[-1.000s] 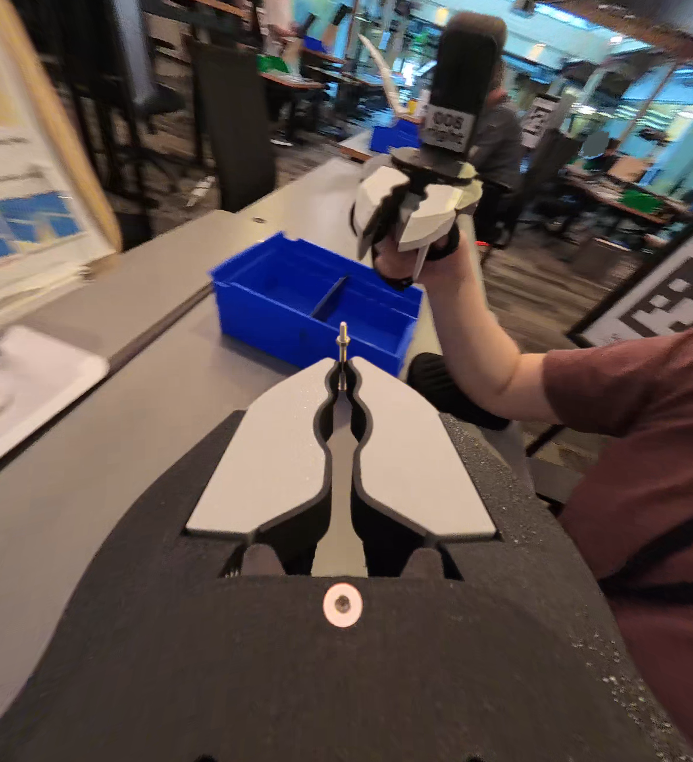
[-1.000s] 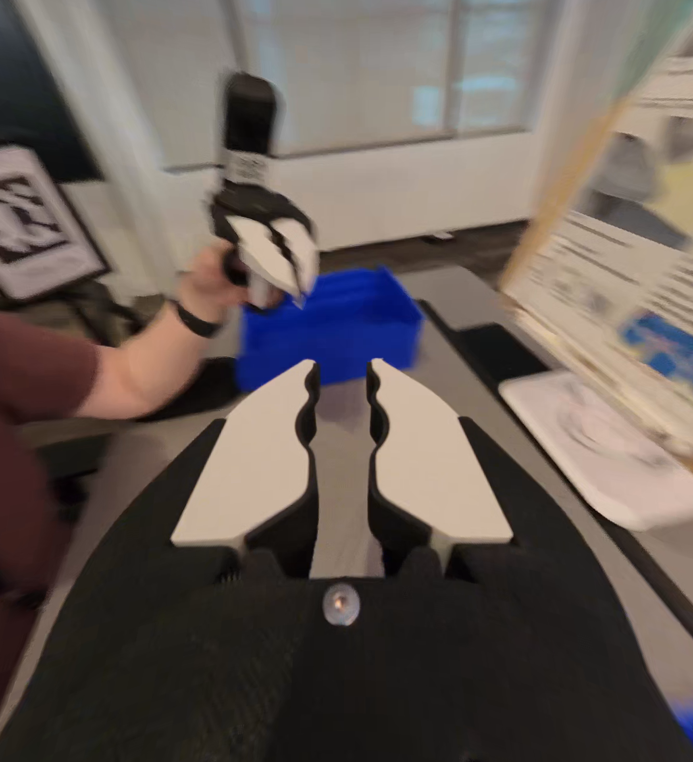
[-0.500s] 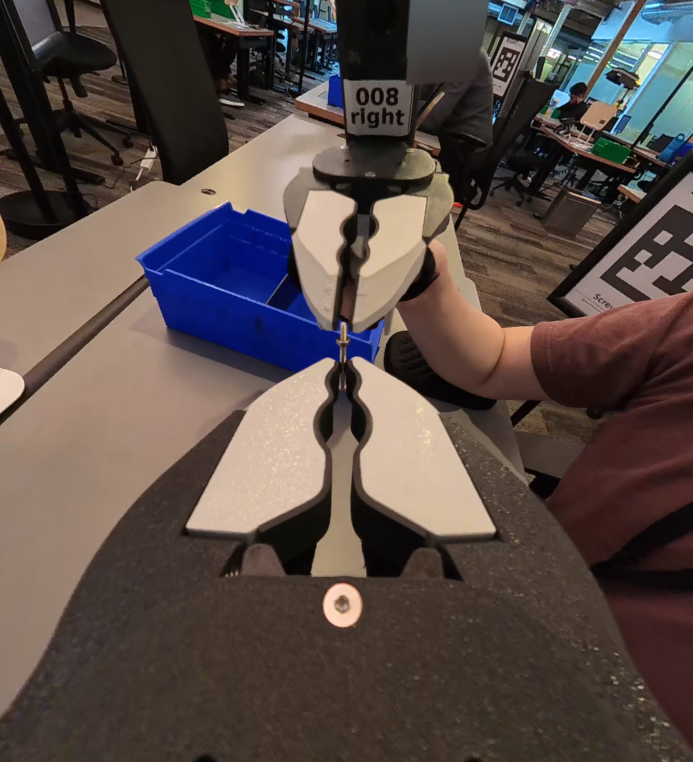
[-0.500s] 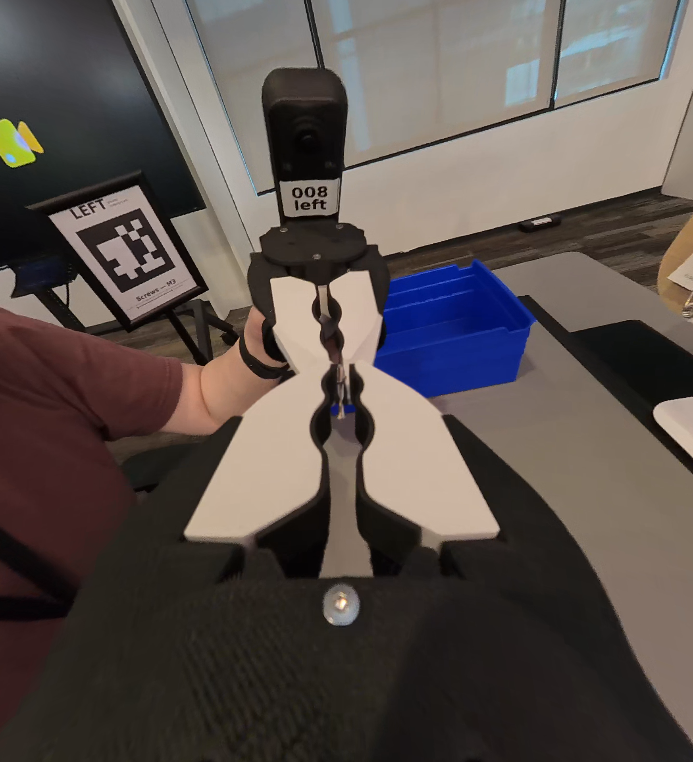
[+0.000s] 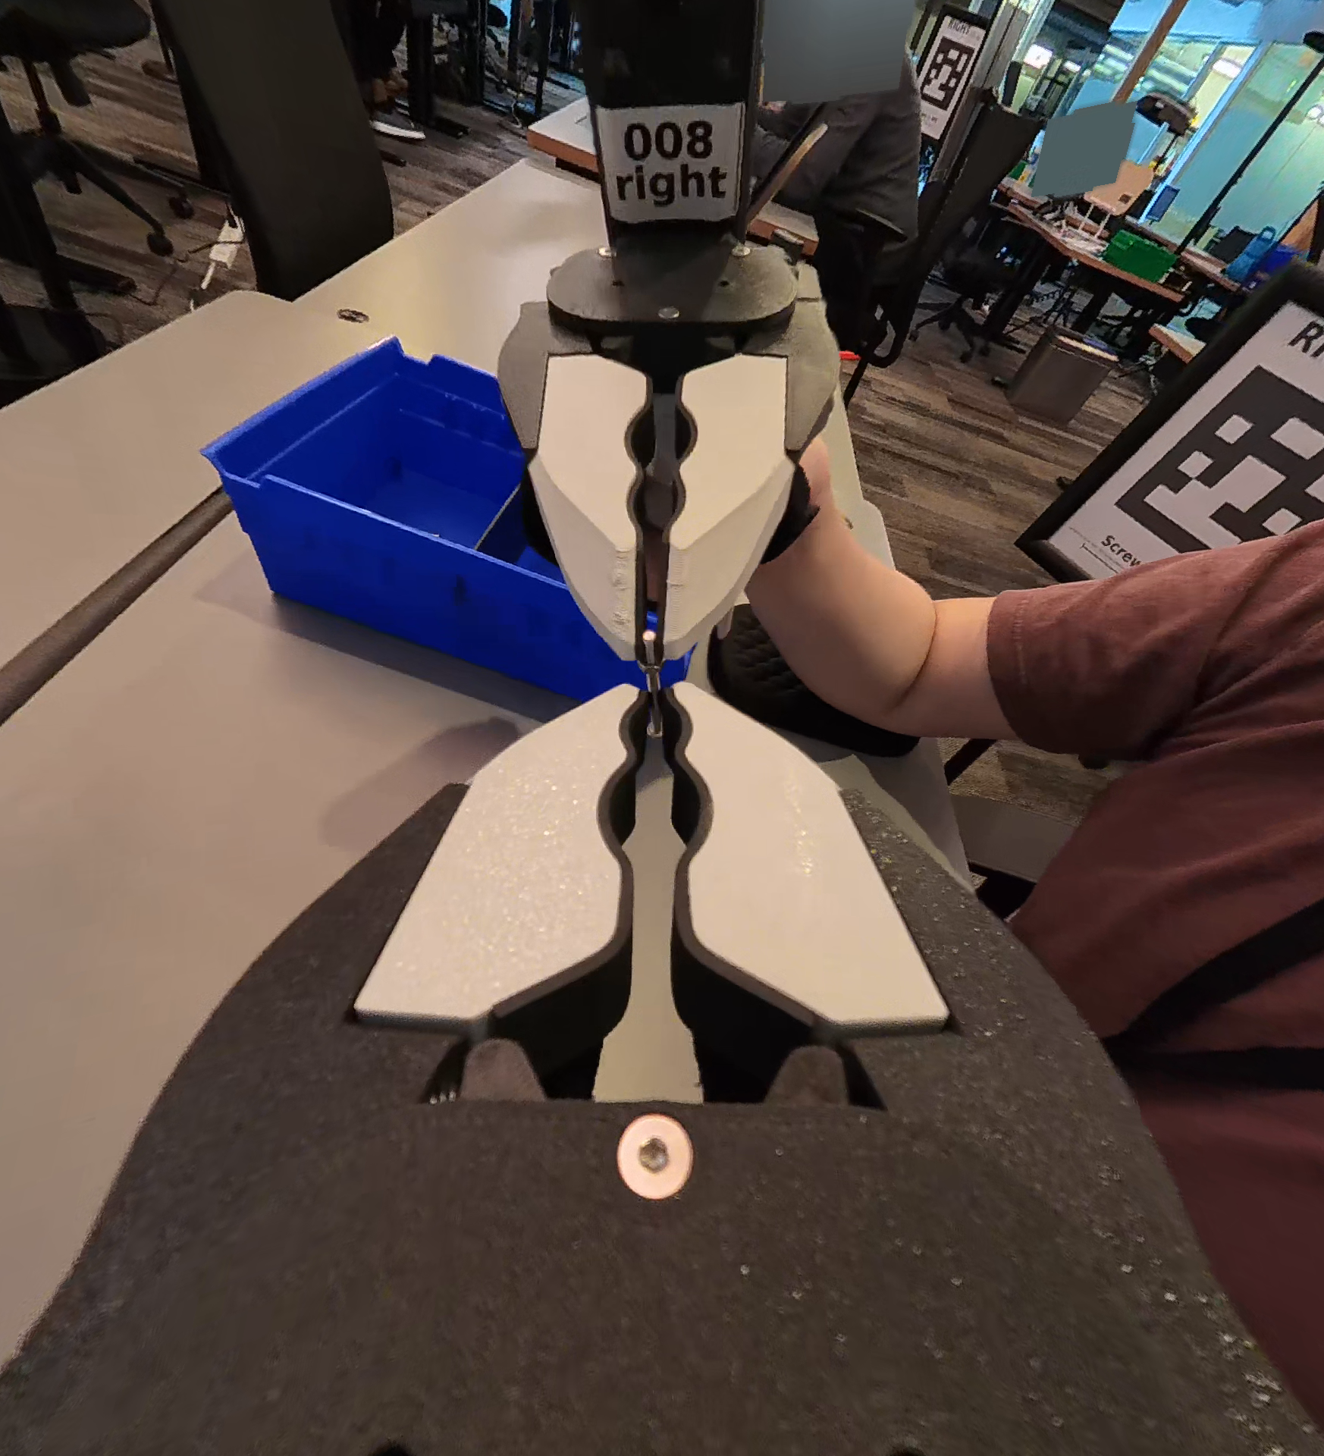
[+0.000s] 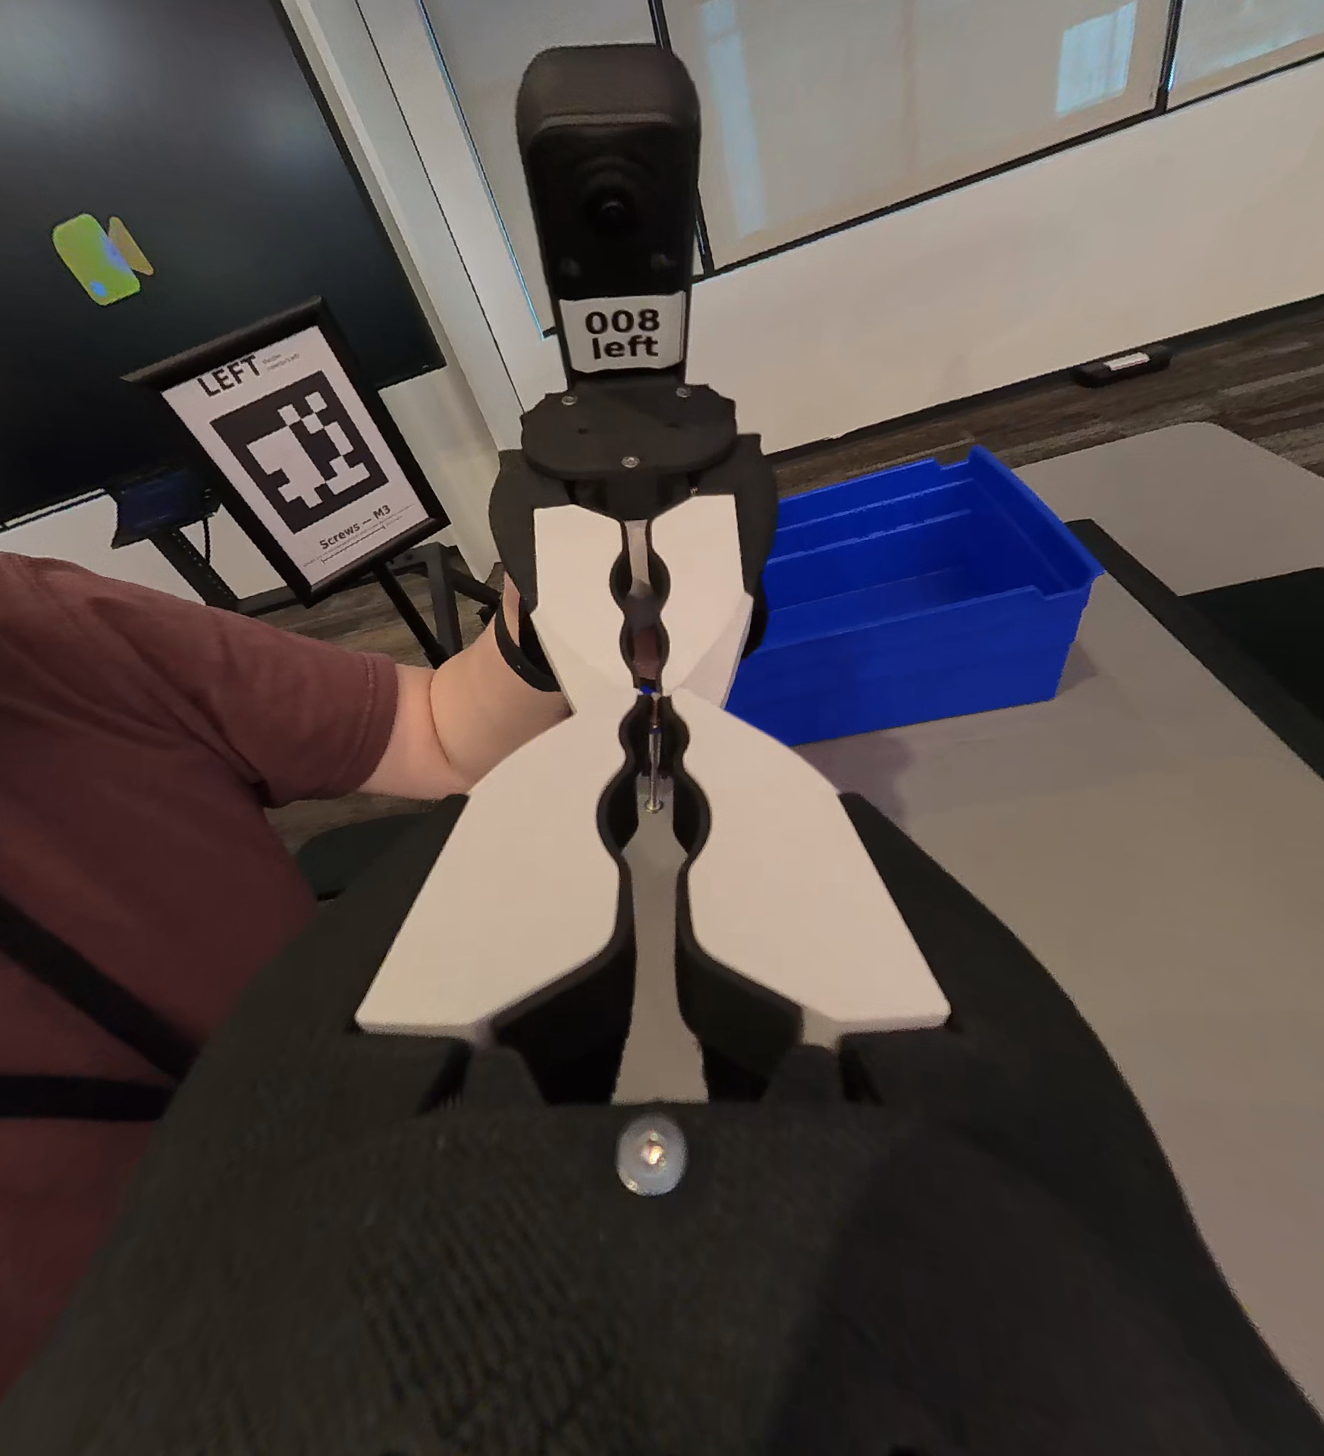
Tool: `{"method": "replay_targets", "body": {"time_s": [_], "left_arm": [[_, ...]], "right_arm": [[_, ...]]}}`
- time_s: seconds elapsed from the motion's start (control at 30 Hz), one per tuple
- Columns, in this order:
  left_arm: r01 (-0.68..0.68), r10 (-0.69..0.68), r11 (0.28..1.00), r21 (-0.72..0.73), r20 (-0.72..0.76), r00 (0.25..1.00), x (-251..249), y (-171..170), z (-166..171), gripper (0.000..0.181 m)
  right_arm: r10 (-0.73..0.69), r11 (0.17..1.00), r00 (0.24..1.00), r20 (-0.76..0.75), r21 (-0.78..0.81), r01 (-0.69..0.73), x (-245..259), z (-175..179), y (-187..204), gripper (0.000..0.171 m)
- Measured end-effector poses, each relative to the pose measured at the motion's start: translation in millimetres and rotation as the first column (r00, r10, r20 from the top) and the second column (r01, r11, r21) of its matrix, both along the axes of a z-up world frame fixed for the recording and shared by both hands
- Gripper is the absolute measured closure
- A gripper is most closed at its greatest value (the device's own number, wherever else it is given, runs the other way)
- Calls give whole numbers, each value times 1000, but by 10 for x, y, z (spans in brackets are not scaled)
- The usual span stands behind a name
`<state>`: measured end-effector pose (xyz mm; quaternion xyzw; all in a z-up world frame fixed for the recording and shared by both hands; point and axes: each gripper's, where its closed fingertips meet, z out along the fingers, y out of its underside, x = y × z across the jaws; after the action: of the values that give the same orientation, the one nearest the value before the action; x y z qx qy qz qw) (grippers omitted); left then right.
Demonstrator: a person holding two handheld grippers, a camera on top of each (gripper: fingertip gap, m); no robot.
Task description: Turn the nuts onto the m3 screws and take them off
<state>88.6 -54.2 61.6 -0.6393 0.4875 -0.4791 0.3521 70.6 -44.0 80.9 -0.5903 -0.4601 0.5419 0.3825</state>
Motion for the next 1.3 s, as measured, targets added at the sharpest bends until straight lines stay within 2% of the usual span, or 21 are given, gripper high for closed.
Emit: {"method": "replay_targets", "body": {"time_s": [0.1, 0.23, 0.5, 0.8, 0.9, 1.13, 1.3], "left_arm": [[14, -12, 999, -33, 55, 998, 12, -2, 62, 173], [0, 3, 999, -44, 70, 998, 31, 40, 46, 176], [18, 6, 987, -160, 149, 989, 66, 87, 60, 179], [4, 10, 991, -130, 109, 994, 56, 89, 22, 179], [-5, 19, 992, -123, 115, 993, 57, 93, 39, 179], [-2, 14, 996, -90, 129, 992, 67, 62, 85, 179], [-2, 12, 997, -76, 131, 991, 36, 52, 121, 179]], "right_arm": [[-5, 1000, 1000, -30, -13, 5, -7, 30, 11, 169], [-22, 999, 998, -60, -27, 20, 8, 57, 57, 169], [-46, 997, 992, -117, -60, 39, 54, 113, 131, 169], [-57, 997, 991, -125, -57, 50, 70, 122, 153, 168], [-74, 996, 987, -145, -57, 67, 85, 163, 170, 149], [-61, 998, 994, -91, -34, 58, 27, 72, 142, 150], [-48, 998, 992, -118, -49, 43, 141, 113, 184, 154]]}}
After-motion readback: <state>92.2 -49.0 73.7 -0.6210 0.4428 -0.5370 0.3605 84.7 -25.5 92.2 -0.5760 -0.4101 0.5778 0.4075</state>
